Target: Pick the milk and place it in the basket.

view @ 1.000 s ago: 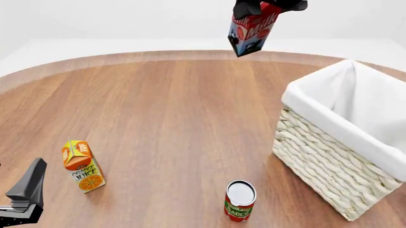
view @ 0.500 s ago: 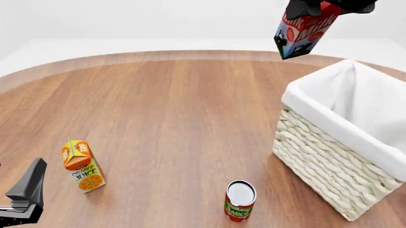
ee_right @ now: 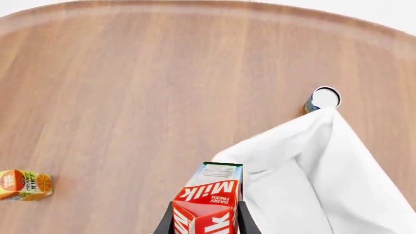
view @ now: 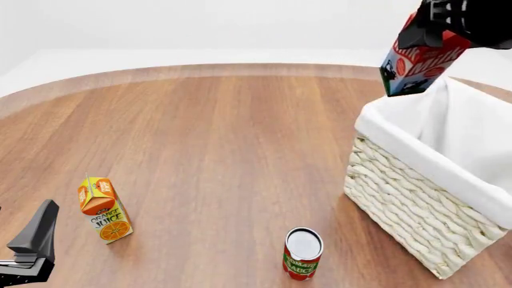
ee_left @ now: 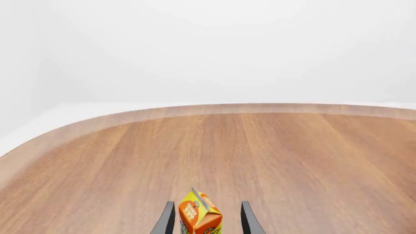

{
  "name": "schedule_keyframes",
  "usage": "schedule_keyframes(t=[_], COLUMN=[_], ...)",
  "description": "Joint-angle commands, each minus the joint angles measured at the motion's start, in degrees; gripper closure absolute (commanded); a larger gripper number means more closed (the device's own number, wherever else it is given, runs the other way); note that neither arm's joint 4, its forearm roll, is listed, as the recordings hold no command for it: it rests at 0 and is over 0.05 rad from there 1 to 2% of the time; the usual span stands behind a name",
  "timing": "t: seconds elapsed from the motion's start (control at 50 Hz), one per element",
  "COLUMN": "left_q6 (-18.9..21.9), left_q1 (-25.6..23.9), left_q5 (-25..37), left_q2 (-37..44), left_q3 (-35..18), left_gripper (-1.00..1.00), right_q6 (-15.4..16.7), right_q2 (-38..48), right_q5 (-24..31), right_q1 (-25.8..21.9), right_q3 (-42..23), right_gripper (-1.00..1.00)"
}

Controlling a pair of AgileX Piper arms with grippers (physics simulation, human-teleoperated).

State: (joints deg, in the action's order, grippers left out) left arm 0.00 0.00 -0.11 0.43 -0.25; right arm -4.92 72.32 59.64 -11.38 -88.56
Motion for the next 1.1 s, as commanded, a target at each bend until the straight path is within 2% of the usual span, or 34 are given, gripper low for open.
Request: schedule_keyframes(t=[0.02,0.38,0.68,1.1], left_q6=[0.0,0.0,0.0,0.0], left_q1=[0.0,0.0,0.0,0.0], left_q5=[0.0,0.0,0.0,0.0], left_q2=[0.0,0.0,0.0,0.0], left_q3=[0.0,0.0,0.0,0.0], left_gripper=[-1.0,-1.0,-1.0,-1.0], right_q6=[-2.97,-3.38,-2.13,-1.96], right_q2=[-3.31,-5.11,-5.7,-5.72], right_q5=[-2.15,-3.82,-4.01,-5.18], right_q1=[3.22,7.94,13.19,17.72], right_q3=[5.27,9.11,11.25,15.53], right_gripper=[1.0,1.0,1.0,1.0])
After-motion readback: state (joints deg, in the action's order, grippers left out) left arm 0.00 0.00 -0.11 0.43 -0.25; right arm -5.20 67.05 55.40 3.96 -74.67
